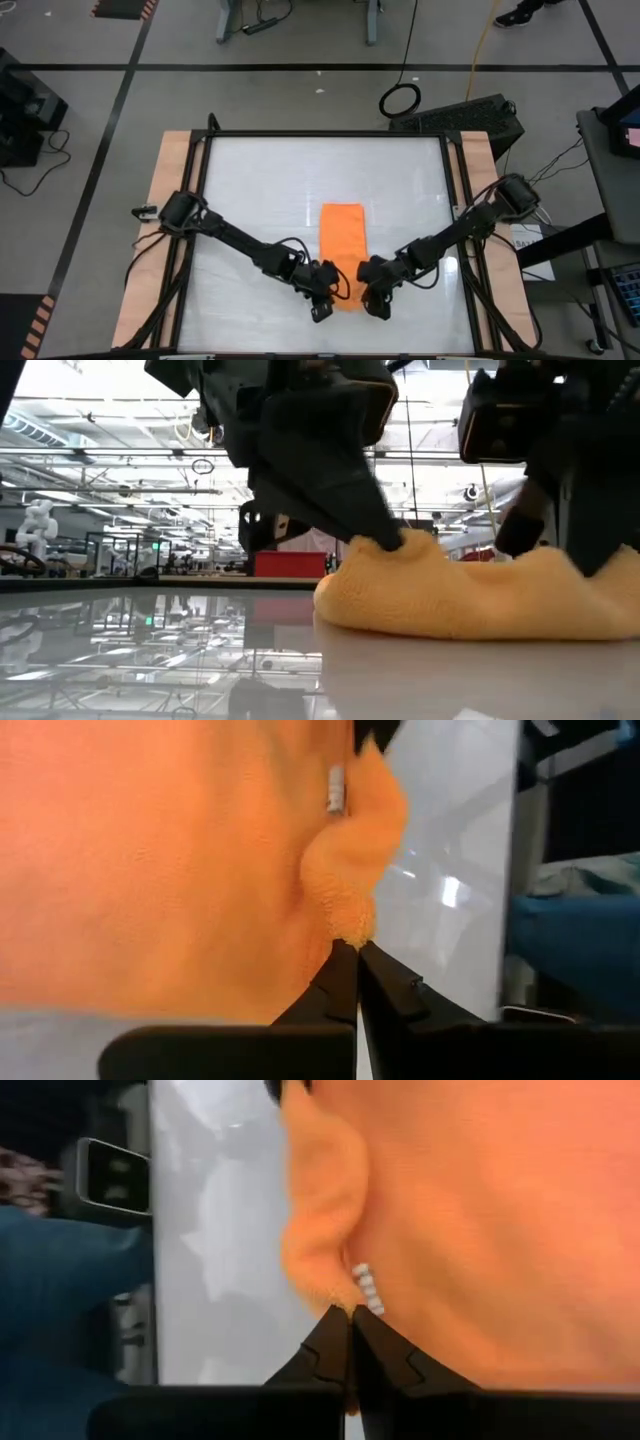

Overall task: Roll towel
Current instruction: Roll the towel

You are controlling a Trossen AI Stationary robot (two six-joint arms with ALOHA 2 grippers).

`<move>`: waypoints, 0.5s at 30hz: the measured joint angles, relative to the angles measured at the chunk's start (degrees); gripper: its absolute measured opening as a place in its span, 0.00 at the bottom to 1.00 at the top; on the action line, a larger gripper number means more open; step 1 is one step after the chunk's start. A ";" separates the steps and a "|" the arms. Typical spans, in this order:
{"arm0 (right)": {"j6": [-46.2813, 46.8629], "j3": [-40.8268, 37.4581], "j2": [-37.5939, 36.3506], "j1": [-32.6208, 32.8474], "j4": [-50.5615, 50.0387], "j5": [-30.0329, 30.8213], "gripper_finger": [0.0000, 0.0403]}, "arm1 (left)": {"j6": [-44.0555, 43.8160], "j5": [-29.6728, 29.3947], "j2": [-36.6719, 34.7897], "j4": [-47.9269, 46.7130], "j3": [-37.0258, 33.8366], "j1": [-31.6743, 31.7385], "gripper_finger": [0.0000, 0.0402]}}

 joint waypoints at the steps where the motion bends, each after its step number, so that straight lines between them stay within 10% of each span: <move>1: -0.01 -0.01 -0.21 -0.24 -0.94 0.07 0.00 | 0.00 -0.61 -0.14 -1.71 0.02 0.00 0.00; 15: -1.53 0.12 0.07 -1.40 -7.75 0.86 0.03 | -0.02 0.88 -0.14 -2.25 -2.51 0.20 0.01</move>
